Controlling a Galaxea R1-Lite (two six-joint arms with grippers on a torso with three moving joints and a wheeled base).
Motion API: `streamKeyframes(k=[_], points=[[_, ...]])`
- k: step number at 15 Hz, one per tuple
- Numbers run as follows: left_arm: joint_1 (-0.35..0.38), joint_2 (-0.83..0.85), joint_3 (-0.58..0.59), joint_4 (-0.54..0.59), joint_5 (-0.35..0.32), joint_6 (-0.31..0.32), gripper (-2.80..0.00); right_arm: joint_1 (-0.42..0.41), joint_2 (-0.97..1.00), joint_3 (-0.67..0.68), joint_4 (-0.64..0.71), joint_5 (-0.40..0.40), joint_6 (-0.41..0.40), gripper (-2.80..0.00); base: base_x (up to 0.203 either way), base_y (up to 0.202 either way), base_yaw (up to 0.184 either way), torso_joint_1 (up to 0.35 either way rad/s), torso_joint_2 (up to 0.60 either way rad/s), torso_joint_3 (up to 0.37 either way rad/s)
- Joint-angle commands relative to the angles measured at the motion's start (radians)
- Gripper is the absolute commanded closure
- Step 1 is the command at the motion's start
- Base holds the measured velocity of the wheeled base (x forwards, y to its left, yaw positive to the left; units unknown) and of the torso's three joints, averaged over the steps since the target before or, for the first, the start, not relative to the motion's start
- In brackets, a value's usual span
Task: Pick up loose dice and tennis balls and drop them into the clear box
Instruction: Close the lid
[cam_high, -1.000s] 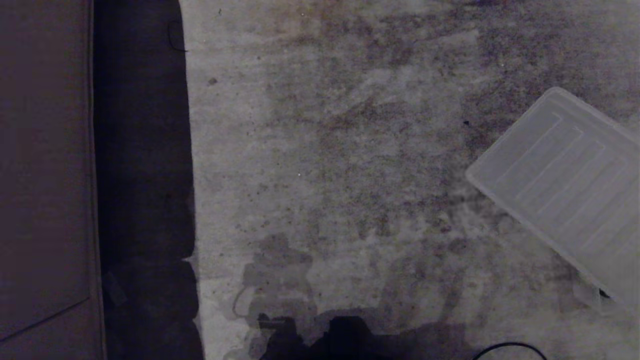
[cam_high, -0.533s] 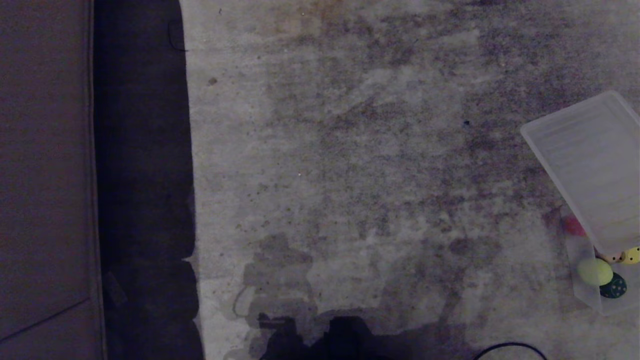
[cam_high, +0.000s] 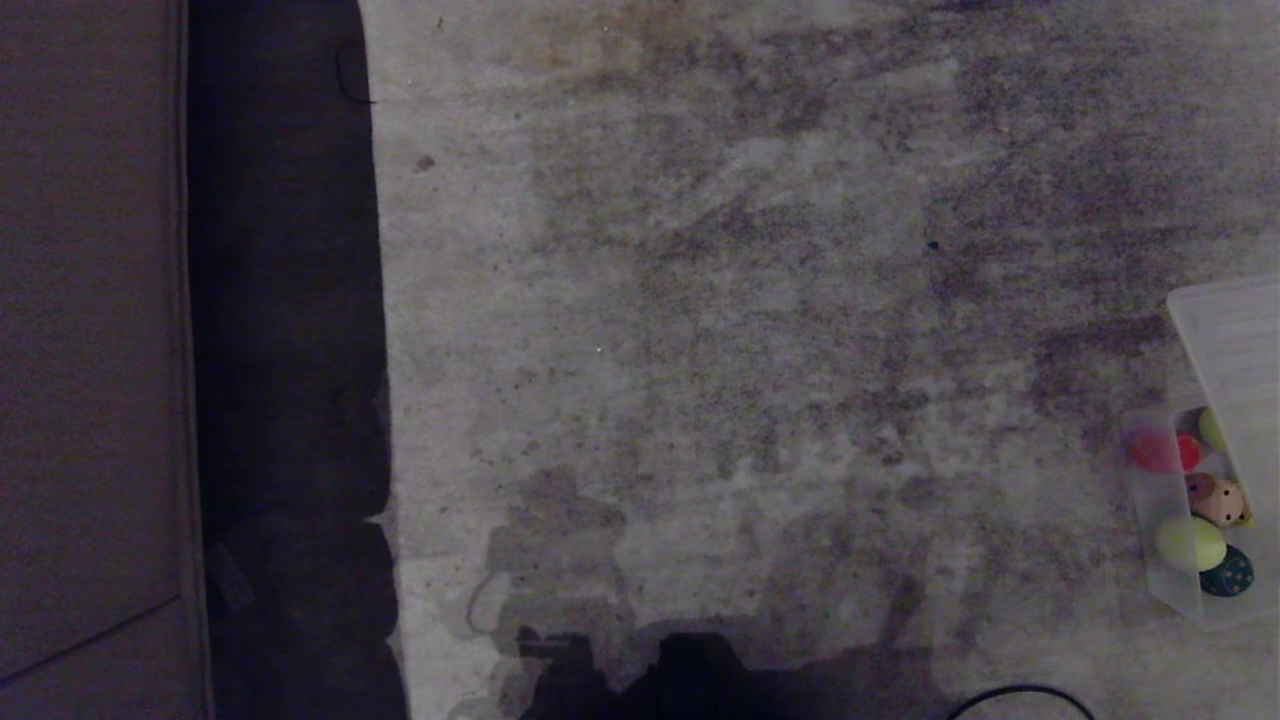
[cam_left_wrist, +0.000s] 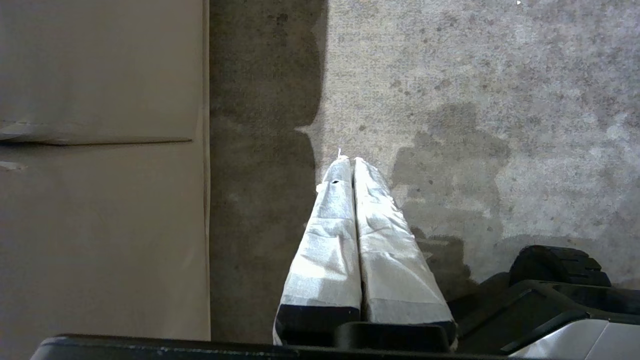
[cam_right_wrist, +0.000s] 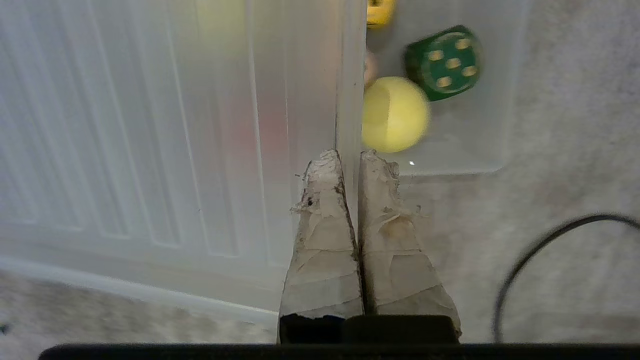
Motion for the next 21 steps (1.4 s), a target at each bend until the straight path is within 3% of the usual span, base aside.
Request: streamKeyframes(k=[1, 4, 7, 11, 17, 21], points=[[0.0, 0.002, 0.002, 0.0, 0.001, -0.001, 0.0, -0.071, 0.16, -0.011, -0.036, 0.083, -0.039, 0.0, 0.0, 0.0, 0.0, 0.0, 0.0, 0.0], [0.0, 0.002, 0.002, 0.0, 0.001, -0.001, 0.0, -0.132, 0.29, -0.031, -0.056, 0.15, -0.165, 0.0, 0.0, 0.0, 0.0, 0.0, 0.0, 0.0], [0.0, 0.002, 0.002, 0.0, 0.001, -0.001, 0.0, -0.192, 0.411, -0.067, -0.065, 0.202, -0.199, 0.0, 0.0, 0.0, 0.0, 0.0, 0.0, 0.0], [0.0, 0.002, 0.002, 0.0, 0.001, -0.001, 0.0, -0.252, 0.558, -0.105, -0.108, 0.291, -0.307, 0.0, 0.0, 0.0, 0.0, 0.0, 0.0, 0.0], [0.0, 0.002, 0.002, 0.0, 0.001, -0.001, 0.0, -0.26, 0.659, -0.176, -0.117, 0.315, -0.334, 0.0, 0.0, 0.0, 0.0, 0.0, 0.0, 0.0], [0.0, 0.002, 0.002, 0.0, 0.001, -0.001, 0.0, -0.26, 0.714, -0.193, -0.169, 0.383, -0.335, 0.0, 0.0, 0.0, 0.0, 0.0, 0.0, 0.0]])
